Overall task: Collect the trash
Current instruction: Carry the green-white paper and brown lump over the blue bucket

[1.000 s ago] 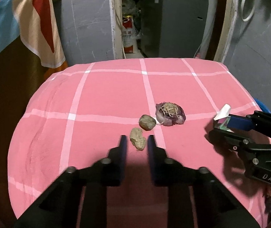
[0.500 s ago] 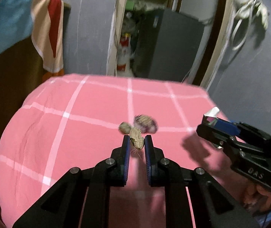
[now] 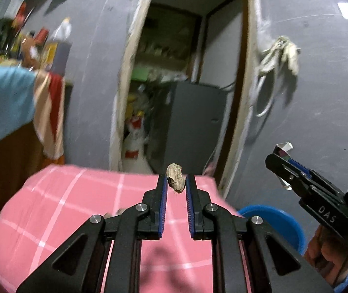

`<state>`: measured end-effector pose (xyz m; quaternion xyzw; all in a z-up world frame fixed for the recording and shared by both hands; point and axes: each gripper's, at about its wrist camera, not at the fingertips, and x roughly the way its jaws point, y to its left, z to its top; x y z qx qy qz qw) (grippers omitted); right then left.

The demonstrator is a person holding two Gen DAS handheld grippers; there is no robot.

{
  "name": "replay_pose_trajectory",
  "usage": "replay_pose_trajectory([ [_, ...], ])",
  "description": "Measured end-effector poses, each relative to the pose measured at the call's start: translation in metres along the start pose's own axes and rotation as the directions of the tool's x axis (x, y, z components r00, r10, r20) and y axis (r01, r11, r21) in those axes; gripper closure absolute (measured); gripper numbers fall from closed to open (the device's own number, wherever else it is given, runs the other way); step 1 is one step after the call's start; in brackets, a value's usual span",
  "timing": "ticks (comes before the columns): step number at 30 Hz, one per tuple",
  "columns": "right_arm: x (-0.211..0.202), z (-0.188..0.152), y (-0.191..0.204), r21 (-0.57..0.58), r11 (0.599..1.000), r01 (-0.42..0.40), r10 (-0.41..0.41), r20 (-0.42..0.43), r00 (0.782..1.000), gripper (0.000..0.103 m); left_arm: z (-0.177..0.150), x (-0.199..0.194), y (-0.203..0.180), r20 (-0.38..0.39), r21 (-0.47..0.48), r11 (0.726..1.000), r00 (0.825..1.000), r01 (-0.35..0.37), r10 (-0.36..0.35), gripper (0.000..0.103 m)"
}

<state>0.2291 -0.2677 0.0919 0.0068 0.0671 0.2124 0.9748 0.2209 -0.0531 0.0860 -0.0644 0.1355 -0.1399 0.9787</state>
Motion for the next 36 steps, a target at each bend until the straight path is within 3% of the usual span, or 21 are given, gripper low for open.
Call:
replay_pose_trajectory([
  [7,-0.04,0.005,-0.016,-0.035,0.991,0.126,-0.121,0.118,0.986,0.068,0.007,-0.008,-0.044,0.078,0.042,0.995,0.993,0.085,-0.088,0.091],
  [15,-0.075,0.0,-0.045,-0.009,0.97,0.242,-0.238,0.149,0.96,0.068,0.006,0.004,-0.089,0.07,0.079,0.984,0.984,0.158,-0.163,0.091],
  [21,-0.084,-0.007,-0.076,0.068,0.946,0.317,-0.322,0.082,0.943,0.068,0.002,0.023,-0.123,0.012,0.109,0.971,0.976,0.214,-0.216,0.091],
  [29,-0.08,-0.024,-0.121,0.21,0.896,0.39,-0.381,-0.084,0.921,0.067,-0.012,0.059,-0.149,-0.111,0.12,0.96,0.965,0.252,-0.24,0.091],
  [36,-0.067,-0.038,-0.145,0.277,0.865,0.418,-0.373,-0.201,0.906,0.067,-0.029,0.09,-0.157,-0.264,0.075,0.954,0.929,0.289,-0.26,0.091],
])
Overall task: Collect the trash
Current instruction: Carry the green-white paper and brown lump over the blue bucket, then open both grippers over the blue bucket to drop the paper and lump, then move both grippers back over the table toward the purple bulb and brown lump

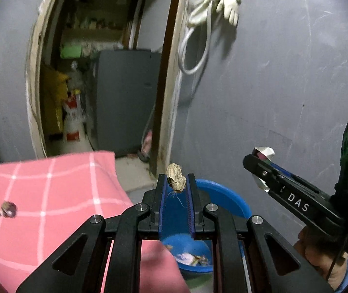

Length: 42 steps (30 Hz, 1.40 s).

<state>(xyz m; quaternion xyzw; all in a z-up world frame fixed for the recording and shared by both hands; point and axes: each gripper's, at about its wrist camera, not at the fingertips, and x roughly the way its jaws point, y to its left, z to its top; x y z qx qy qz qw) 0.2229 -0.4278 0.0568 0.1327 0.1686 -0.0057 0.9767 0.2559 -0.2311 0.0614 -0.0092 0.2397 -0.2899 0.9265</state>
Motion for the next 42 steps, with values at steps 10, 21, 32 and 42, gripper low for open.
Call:
replay_pose_trajectory([
  [10,0.022,-0.008,-0.007,0.041,0.999,0.032,-0.027,-0.109,0.994,0.059,-0.006,0.035,0.015,-0.127,-0.092,0.995,0.991,0.035,-0.047,0.09],
  [21,0.023,-0.006,-0.009,0.056,0.998,0.034,-0.029,-0.095,0.995,0.049,-0.008,0.038,0.017,-0.154,-0.117,0.992,0.986,0.053,-0.071,0.078],
  [32,0.01,-0.002,-0.002,0.044,0.999,-0.004,0.004,0.002,1.0,0.03,0.001,-0.003,0.043,-0.037,-0.134,0.991,0.999,-0.028,0.023,0.058],
  [42,-0.012,0.003,0.032,-0.019,0.994,-0.111,0.113,0.168,0.979,0.0,0.008,-0.064,0.07,0.139,-0.146,0.972,0.968,-0.187,0.207,0.011],
])
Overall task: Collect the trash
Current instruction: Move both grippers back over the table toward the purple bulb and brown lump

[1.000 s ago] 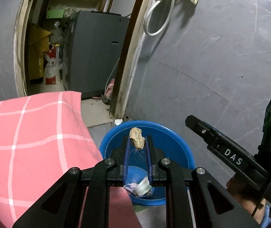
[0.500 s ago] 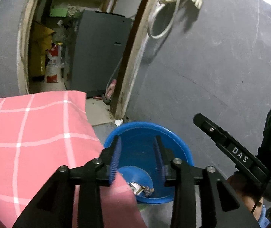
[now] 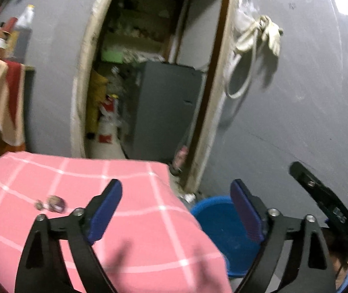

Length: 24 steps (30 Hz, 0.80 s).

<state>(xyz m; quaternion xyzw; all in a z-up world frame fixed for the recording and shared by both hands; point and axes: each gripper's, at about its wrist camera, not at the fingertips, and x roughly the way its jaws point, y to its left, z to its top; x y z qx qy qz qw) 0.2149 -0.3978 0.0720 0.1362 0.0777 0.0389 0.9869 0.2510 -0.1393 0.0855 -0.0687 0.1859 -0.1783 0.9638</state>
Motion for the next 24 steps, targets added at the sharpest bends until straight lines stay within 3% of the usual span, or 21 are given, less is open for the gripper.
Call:
replay_pose_trajectory([
  [2,-0.006,0.0,0.012,-0.025,0.999,-0.034,0.035,0.045,0.998,0.0,0.001,-0.011,0.008,0.042,-0.008,0.999,0.998,-0.035,0.035,0.007],
  [10,-0.013,-0.004,0.057,-0.15,0.981,-0.122,0.143,0.138,0.98,0.0,0.002,-0.046,0.039,0.148,-0.014,0.99,0.979,-0.142,0.143,0.005],
  [16,-0.008,-0.011,0.08,-0.177,0.959,-0.221,0.244,0.117,0.963,0.0,-0.007,-0.065,0.062,0.181,-0.011,0.979,0.963,-0.204,0.202,0.005],
  [24,-0.002,-0.025,0.104,-0.241,0.931,-0.275,0.3,0.073,0.951,0.0,-0.021,-0.08,0.09,0.18,0.009,0.962,0.947,-0.271,0.265,0.005],
])
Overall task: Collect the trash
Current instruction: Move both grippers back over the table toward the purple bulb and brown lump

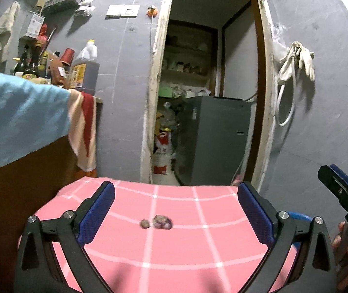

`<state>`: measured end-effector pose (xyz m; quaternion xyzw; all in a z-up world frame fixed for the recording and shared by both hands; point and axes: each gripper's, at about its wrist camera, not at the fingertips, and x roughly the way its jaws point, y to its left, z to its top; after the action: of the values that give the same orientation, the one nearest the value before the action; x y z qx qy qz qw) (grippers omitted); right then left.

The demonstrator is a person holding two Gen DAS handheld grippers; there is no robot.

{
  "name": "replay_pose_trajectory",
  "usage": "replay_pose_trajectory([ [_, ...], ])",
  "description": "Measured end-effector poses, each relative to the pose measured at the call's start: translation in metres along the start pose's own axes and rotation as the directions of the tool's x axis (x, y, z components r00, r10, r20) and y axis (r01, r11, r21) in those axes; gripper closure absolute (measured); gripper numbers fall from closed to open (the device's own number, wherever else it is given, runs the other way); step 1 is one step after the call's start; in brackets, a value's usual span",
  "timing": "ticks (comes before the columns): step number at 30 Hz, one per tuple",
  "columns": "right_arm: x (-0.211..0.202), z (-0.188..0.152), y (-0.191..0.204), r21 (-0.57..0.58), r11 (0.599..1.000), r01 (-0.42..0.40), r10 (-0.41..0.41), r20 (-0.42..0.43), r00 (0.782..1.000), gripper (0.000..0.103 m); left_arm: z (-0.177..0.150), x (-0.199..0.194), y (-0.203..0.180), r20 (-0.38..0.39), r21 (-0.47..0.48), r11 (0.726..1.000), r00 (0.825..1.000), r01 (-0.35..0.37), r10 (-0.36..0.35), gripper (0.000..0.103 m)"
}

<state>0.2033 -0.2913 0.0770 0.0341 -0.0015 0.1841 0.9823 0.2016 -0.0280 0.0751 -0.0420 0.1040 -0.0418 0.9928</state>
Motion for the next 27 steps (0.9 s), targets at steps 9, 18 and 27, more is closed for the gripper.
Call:
replay_pose_trajectory([
  [9,0.032,-0.019,0.025,-0.072,0.996,-0.057,0.047,-0.139,0.989,0.0,-0.019,0.013,0.027,-0.127,0.02,0.999,0.991,-0.049,0.051,0.005],
  [18,0.072,-0.042,0.037,-0.086,0.99,-0.11,0.077,-0.325,0.943,0.0,-0.03,0.04,0.049,-0.257,0.054,0.996,0.963,-0.067,0.079,0.005],
  [27,0.119,-0.05,0.049,-0.057,0.982,-0.179,0.131,-0.473,0.871,0.0,-0.037,0.068,0.062,-0.36,0.107,0.991,0.927,-0.075,0.109,0.005],
])
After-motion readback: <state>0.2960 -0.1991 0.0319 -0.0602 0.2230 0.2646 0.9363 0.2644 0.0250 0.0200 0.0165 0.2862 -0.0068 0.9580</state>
